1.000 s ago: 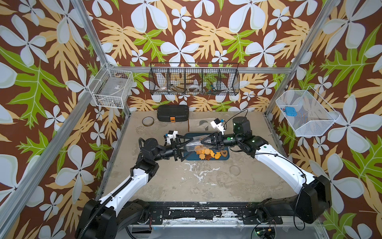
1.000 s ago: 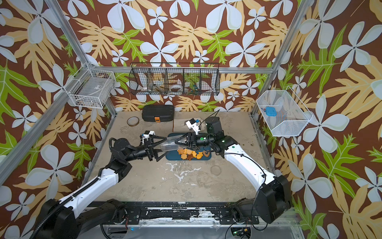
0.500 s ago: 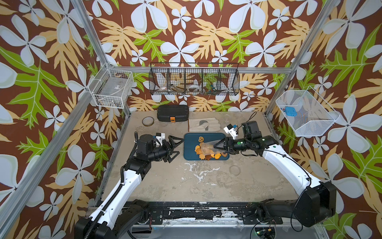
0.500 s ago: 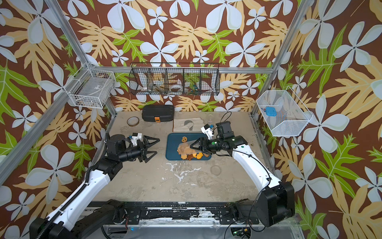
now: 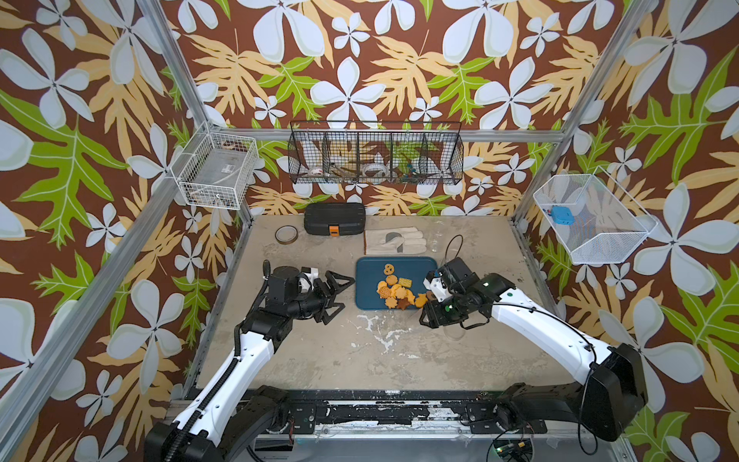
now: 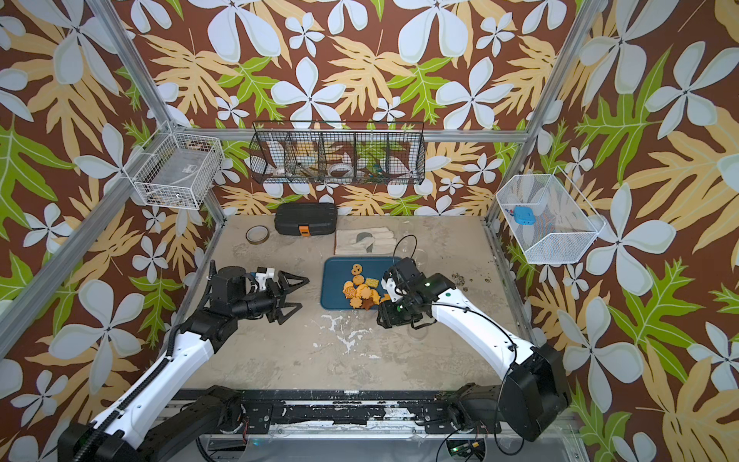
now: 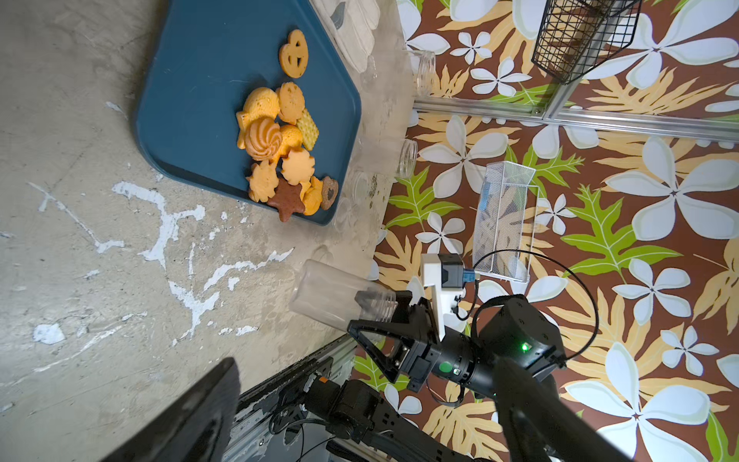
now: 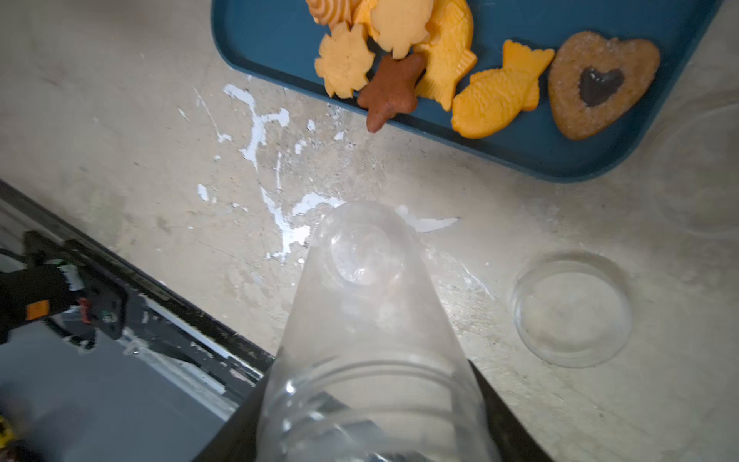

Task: Pour the cookies out of the jar
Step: Place the jar at the center of the board.

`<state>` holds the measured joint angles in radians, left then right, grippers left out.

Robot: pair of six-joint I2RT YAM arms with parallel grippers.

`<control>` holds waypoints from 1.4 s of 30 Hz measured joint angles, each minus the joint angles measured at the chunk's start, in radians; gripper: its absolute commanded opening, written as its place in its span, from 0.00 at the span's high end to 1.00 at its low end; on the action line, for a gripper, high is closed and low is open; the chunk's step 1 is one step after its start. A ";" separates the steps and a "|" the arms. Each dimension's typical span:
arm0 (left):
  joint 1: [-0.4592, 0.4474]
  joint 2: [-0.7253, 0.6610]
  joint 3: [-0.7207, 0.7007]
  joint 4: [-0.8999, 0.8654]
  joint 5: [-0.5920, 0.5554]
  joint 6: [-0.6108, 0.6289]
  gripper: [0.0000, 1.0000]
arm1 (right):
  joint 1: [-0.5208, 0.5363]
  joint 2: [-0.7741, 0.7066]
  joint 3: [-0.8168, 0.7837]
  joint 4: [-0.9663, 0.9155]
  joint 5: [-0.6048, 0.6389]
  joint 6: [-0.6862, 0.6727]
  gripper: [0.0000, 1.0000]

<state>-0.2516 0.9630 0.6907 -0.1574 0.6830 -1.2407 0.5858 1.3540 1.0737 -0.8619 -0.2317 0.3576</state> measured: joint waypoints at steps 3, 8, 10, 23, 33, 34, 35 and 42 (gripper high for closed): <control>0.000 -0.004 -0.006 -0.003 0.000 0.002 0.00 | 0.055 0.016 0.007 -0.007 0.099 -0.001 0.43; 0.000 -0.017 -0.009 -0.003 0.003 0.008 0.00 | 0.115 0.040 0.033 -0.015 0.247 -0.002 0.42; 0.000 -0.020 -0.009 -0.003 0.003 0.010 0.00 | 0.120 0.042 0.034 -0.015 0.290 -0.002 0.43; 0.000 -0.014 -0.009 -0.003 0.003 0.015 0.00 | 0.126 0.057 -0.020 -0.014 0.345 -0.007 0.37; 0.000 -0.005 -0.009 -0.003 0.003 0.015 0.00 | 0.126 0.071 -0.037 -0.012 0.347 -0.018 0.30; 0.000 -0.005 -0.009 -0.003 0.003 0.015 0.00 | 0.126 0.071 -0.037 -0.011 0.347 -0.018 0.30; 0.000 -0.005 -0.009 -0.003 0.003 0.015 0.00 | 0.126 0.073 -0.037 -0.010 0.347 -0.018 0.29; 0.000 -0.005 -0.009 -0.003 0.003 0.015 0.00 | 0.126 0.079 -0.037 -0.002 0.343 -0.018 0.24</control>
<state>-0.2516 0.9577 0.6815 -0.1608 0.6865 -1.2255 0.7113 1.4330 1.0363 -0.8635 0.1112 0.3397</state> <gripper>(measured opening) 0.998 0.750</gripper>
